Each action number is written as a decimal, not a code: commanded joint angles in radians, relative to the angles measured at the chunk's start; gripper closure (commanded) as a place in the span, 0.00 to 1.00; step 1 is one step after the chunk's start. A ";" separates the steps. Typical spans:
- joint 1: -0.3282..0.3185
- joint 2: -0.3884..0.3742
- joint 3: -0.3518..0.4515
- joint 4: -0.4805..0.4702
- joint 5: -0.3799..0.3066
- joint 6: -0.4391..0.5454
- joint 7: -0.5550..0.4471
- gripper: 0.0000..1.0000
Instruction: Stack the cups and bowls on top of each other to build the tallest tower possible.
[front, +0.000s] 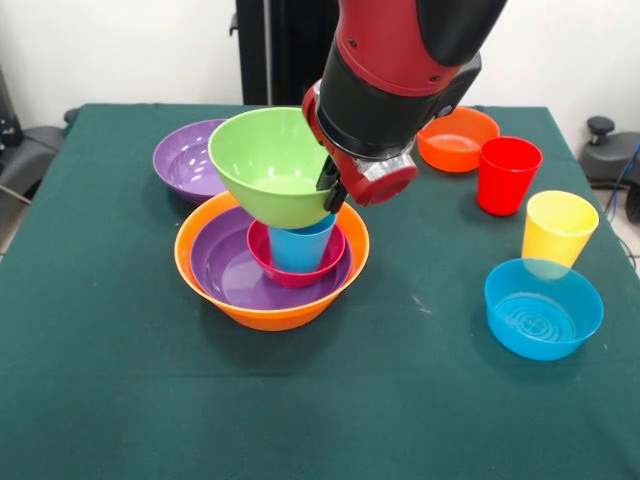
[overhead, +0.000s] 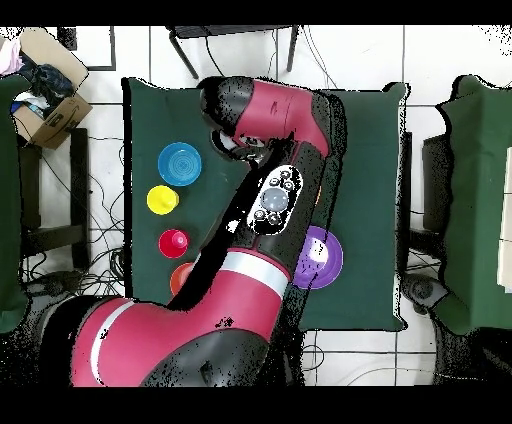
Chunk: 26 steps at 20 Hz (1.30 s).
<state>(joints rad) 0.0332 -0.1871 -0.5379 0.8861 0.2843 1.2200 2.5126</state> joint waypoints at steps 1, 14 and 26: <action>0.010 0.014 0.123 0.051 -0.042 -0.035 -0.015 1.00; 0.020 0.024 0.127 0.031 -0.030 -0.016 0.009 1.00; 0.033 0.034 0.136 0.029 -0.015 -0.017 0.037 1.00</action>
<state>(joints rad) 0.0395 -0.1827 -0.5357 0.8861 0.2843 1.2200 2.5126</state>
